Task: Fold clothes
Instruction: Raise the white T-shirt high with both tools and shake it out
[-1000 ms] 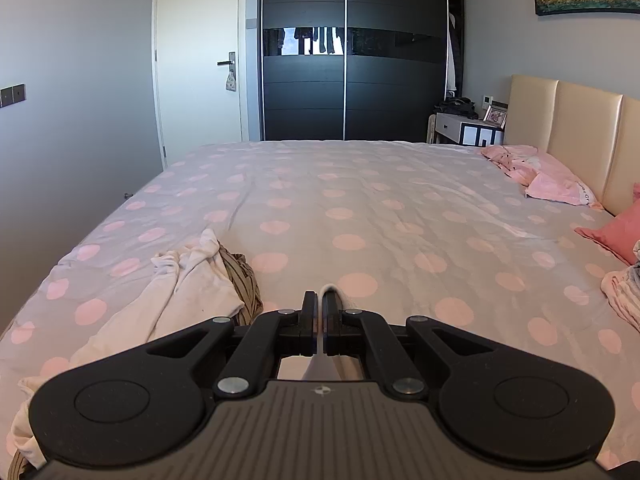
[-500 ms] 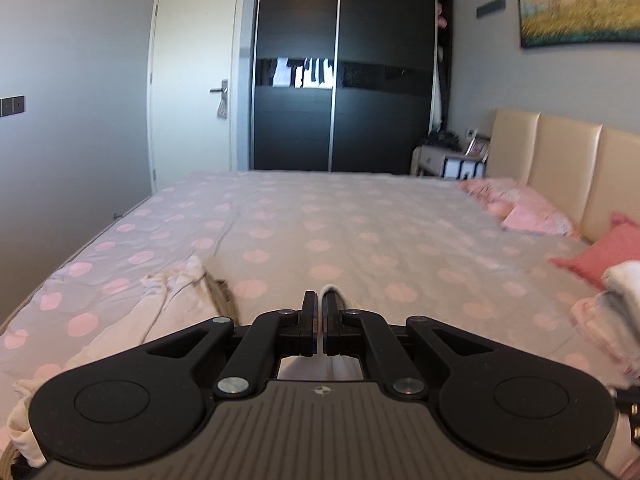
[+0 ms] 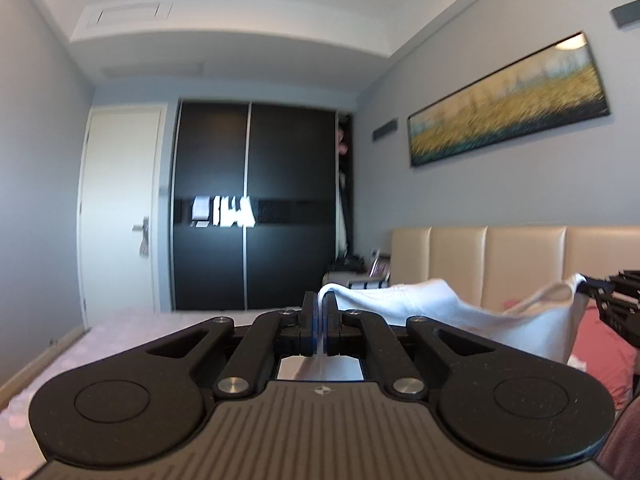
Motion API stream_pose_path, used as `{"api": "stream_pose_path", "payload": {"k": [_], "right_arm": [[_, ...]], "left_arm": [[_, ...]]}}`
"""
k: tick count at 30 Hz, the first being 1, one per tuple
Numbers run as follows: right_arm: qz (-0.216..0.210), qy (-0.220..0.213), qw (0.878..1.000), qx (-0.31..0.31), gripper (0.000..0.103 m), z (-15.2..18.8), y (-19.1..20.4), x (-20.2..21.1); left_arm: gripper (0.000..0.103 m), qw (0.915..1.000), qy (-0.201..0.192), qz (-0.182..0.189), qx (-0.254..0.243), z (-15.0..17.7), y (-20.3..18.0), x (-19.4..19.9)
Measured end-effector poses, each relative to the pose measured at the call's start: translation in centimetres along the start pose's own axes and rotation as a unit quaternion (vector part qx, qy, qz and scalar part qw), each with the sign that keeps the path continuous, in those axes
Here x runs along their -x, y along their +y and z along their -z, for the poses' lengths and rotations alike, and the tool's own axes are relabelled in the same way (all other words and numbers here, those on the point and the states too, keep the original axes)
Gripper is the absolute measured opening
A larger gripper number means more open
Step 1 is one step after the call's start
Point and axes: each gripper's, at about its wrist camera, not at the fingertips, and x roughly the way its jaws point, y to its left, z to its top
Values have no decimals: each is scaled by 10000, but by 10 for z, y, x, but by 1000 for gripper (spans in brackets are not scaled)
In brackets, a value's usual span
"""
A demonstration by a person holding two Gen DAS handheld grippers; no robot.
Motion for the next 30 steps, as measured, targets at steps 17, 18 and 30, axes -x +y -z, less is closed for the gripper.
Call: {"api": "stream_pose_path", "payload": {"k": [17, 18, 30], "right_arm": [[-426, -1211, 9890, -737, 3, -73, -25, 35], [-354, -1216, 9886, -809, 3, -71, -27, 33], [358, -1416, 9875, -593, 3, -92, -67, 72]], "left_arm": [[0, 9944, -739, -759, -40, -38, -17, 36], [0, 9952, -708, -670, -103, -37, -23, 35], [1, 9921, -1181, -152, -403, -53, -50, 61]]}}
